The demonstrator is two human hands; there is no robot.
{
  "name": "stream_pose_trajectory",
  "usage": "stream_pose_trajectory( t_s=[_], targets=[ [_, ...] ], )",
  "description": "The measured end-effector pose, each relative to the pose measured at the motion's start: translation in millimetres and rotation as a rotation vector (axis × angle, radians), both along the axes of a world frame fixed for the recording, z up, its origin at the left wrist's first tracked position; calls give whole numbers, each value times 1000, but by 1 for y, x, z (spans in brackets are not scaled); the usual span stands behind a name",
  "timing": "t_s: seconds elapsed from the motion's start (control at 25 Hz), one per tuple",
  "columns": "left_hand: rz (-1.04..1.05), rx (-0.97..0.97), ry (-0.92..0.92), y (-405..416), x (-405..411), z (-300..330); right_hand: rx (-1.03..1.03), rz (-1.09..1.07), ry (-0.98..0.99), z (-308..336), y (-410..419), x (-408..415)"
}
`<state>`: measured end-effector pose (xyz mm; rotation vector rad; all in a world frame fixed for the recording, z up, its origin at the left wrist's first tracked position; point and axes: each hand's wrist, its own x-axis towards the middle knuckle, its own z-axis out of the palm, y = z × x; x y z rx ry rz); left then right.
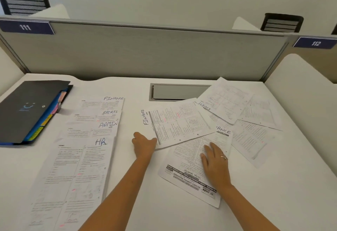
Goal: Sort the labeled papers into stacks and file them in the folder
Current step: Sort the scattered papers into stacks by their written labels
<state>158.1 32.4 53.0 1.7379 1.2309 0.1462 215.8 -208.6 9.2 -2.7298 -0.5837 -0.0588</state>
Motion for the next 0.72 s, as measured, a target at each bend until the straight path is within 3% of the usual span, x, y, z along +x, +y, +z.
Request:
stream_pose_trajectory(
  t_s=[0.28, 0.56, 0.72],
  targets=[
    [-148, 418, 359, -42, 19, -8, 3, 19, -17, -4, -4, 4],
    [4, 235, 211, -31, 22, -10, 26, 43, -32, -9, -11, 7],
    [78, 252, 28, -19, -2, -18, 65, 82, -33, -12, -15, 10]
  ],
)
